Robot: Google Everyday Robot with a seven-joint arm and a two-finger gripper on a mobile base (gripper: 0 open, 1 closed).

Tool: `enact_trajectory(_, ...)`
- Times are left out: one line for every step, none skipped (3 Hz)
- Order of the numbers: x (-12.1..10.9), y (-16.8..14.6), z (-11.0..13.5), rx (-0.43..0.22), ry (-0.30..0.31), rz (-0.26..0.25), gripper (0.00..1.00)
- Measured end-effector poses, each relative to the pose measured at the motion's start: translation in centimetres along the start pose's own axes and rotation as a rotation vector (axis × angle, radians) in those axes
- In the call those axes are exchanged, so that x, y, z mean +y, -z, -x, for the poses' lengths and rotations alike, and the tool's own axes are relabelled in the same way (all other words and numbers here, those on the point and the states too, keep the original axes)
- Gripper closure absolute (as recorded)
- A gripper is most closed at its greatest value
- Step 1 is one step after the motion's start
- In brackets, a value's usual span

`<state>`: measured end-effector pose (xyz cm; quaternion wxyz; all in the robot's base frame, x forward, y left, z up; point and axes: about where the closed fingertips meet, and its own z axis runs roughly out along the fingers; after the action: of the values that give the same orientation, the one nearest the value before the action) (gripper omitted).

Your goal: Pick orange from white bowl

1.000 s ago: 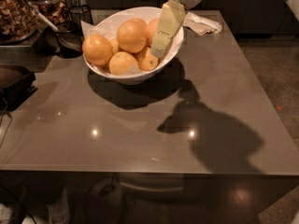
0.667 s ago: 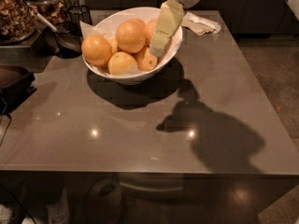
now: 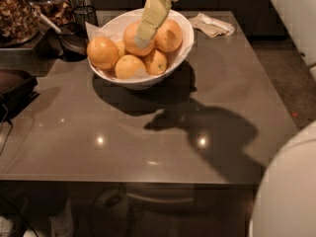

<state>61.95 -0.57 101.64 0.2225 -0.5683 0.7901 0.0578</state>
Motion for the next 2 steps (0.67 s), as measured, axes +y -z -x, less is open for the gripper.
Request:
enact_trajectory(-0.4, -1.2, 1.4, -0.024, 0.000, 0.033, 0.00)
enact_trajectory(-1.0, -2.6, 2.0, -0.025, -0.015, 0.058, 0.14)
